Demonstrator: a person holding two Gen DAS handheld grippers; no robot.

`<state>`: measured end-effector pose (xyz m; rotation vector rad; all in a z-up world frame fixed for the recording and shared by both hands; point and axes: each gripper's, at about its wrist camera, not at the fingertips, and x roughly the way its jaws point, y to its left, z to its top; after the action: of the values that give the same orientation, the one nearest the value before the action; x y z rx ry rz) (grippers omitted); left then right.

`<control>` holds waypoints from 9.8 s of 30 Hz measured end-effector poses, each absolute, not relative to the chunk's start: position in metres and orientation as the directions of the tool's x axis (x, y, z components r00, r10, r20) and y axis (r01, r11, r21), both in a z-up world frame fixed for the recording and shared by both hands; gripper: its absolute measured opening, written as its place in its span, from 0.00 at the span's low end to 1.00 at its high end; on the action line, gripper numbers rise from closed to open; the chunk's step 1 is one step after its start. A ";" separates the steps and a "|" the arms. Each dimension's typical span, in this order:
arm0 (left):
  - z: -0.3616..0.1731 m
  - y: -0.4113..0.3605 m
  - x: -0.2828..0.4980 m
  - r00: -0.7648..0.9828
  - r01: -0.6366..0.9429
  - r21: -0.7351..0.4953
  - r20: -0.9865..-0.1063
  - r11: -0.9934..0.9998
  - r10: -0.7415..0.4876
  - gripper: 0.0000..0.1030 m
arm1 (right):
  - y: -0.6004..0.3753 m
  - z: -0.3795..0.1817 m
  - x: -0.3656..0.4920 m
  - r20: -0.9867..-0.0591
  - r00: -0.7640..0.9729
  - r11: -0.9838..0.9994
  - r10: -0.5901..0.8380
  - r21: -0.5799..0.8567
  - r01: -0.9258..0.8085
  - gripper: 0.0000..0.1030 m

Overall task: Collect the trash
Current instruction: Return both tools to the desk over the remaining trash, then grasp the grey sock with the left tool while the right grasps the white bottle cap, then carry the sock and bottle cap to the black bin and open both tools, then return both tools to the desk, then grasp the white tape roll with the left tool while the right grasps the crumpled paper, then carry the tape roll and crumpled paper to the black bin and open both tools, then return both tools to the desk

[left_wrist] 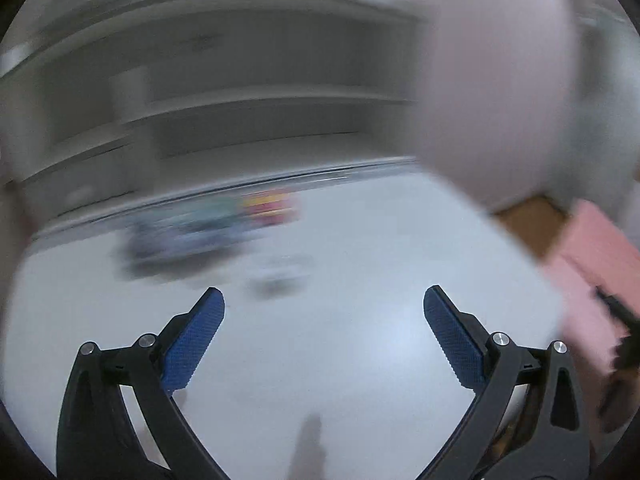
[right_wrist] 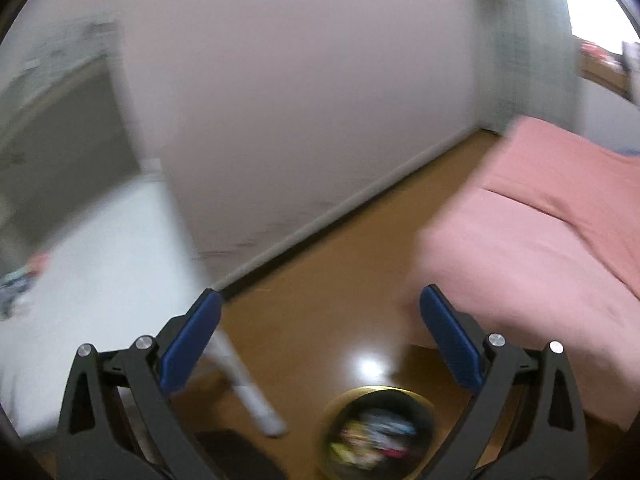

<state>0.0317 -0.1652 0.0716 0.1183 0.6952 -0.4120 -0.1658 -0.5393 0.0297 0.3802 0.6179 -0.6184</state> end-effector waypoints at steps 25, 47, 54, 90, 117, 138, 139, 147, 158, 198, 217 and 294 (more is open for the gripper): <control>0.002 -0.080 0.205 0.591 0.270 0.006 -0.790 0.963 -0.161 0.94 | -0.242 0.009 0.133 -0.804 0.572 0.984 0.162 0.090 -0.153 0.75; 0.038 -0.071 0.166 0.597 0.374 -0.045 -0.753 0.926 -0.278 0.19 | -0.244 0.030 0.107 -0.772 0.615 0.987 0.157 0.109 -0.116 0.30; 0.049 -0.086 0.145 0.598 0.403 -0.026 -0.750 0.915 -0.285 0.19 | -0.267 0.035 0.084 -0.755 0.640 0.990 0.141 0.127 -0.068 0.30; -0.208 -0.593 -0.173 -0.248 0.927 -0.308 -0.931 0.214 -0.267 0.19 | -0.708 -0.212 -0.294 -0.857 0.497 0.246 0.134 0.515 0.821 0.30; 0.042 -0.478 -0.128 0.263 0.886 -0.141 -0.632 0.442 -0.729 0.94 | -0.613 -0.007 -0.254 -0.613 0.494 0.607 -0.617 0.030 0.794 0.93; 0.047 -0.145 0.098 0.663 0.231 -0.080 -0.717 0.970 -0.217 0.94 | -0.349 0.096 0.032 -0.582 0.813 0.991 0.024 0.119 0.056 0.93; 0.047 -0.137 0.108 0.653 0.240 -0.082 -0.723 0.967 -0.223 0.94 | -0.342 0.099 0.042 -0.583 0.811 0.992 0.045 0.120 0.031 0.93; 0.005 -0.176 0.173 0.569 0.324 -0.040 -0.790 0.945 -0.229 0.88 | -0.331 0.095 0.098 -0.603 0.792 0.988 0.099 0.151 -0.009 0.93; 0.018 -0.109 0.158 0.575 0.325 -0.026 -0.788 0.945 -0.220 0.33 | -0.276 0.070 0.169 -0.659 0.656 0.929 0.368 0.298 -0.221 0.93; 0.032 -0.013 0.155 0.612 0.159 -0.076 -0.775 0.984 -0.158 0.34 | -0.151 0.065 0.197 -0.730 0.563 0.910 0.388 0.207 -0.359 0.30; 0.105 -0.169 0.071 0.656 0.419 -0.002 -0.691 0.908 -0.304 0.34 | -0.312 0.136 0.055 -0.587 0.764 0.957 0.267 0.252 -0.141 0.30; 0.012 -0.179 0.228 0.562 0.384 0.067 -0.808 0.921 -0.176 0.94 | -0.285 0.084 0.169 -0.737 0.672 0.996 0.076 0.082 -0.023 0.93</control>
<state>0.2276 -0.1790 0.0122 0.2471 0.9183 -0.3333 0.1695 -0.2847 0.0838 0.0677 0.8323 0.0555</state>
